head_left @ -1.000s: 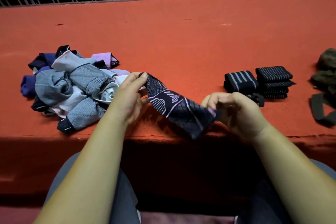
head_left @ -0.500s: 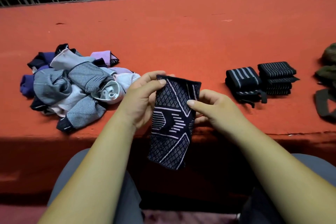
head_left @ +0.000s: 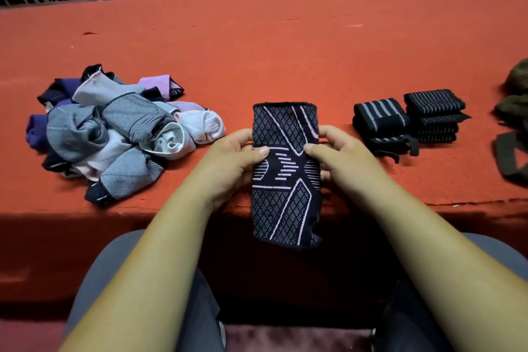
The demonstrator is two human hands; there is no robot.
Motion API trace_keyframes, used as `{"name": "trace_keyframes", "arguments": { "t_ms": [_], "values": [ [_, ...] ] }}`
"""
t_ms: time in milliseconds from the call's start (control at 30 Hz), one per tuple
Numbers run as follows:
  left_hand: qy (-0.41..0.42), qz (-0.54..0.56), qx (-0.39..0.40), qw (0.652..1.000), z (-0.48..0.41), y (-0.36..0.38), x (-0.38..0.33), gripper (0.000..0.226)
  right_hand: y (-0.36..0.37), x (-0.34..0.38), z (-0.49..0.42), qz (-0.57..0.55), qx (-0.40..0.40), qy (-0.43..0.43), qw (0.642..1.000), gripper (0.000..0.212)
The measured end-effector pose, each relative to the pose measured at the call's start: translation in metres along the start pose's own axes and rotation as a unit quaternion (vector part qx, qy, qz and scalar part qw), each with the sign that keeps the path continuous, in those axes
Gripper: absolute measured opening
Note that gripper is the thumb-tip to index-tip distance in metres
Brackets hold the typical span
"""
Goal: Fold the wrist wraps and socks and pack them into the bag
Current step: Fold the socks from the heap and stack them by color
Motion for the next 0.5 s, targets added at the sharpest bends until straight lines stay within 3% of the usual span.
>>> {"name": "trace_keyframes", "arguments": {
  "t_ms": [233,500],
  "values": [
    [0.001,-0.01,-0.048,0.999,-0.0006,-0.0111,-0.0031,0.029,-0.009,0.0031,0.0056,0.026,0.001,0.005,1.0,0.017],
    [-0.014,0.013,-0.029,0.999,-0.002,-0.0074,0.0007,0.028,-0.0079,-0.0022,0.0051,-0.042,0.026,0.031,0.998,0.036]
  ]
}}
Point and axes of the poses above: each hand's wrist, its own z-axis away from the middle knuckle, its own y-axis out of the palm, x = y × z, the point moved 9 cm from there along -z, towards the middle knuckle, and after that the axes turned 8 degrees about -z, right-handed, at the moved point
